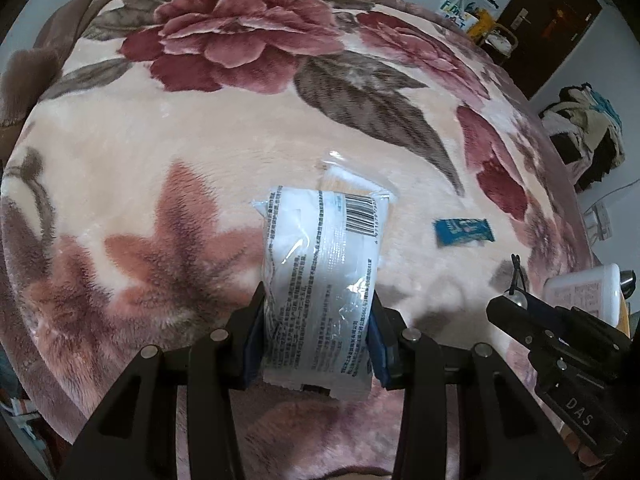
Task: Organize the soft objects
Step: 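Lift the tissue pack and hair tie and carry both toward the orange basket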
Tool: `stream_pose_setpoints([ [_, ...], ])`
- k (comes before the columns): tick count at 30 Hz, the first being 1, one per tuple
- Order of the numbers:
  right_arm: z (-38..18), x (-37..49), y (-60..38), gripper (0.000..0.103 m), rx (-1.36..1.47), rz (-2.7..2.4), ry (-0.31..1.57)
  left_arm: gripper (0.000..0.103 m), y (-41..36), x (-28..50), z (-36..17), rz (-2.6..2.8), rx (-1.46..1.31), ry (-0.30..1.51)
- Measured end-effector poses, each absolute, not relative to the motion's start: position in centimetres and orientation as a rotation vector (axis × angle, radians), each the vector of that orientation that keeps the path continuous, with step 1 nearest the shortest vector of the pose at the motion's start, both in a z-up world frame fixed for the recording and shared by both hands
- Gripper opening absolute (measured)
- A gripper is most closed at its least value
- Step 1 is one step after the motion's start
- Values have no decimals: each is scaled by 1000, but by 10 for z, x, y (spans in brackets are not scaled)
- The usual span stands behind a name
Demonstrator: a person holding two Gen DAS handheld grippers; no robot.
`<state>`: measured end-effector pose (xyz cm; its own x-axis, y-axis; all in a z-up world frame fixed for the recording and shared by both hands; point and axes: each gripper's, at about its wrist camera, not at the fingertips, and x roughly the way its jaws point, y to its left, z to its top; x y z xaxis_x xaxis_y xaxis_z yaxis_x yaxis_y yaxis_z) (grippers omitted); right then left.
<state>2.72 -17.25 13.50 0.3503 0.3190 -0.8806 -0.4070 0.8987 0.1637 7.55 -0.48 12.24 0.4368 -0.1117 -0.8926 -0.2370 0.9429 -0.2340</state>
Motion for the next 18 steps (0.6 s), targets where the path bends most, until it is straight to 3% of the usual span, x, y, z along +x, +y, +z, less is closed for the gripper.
stream_pose_setpoints([
  [18, 163, 26, -247, 25, 5, 367, 1085, 44, -77, 90, 143, -21, -288, 1137],
])
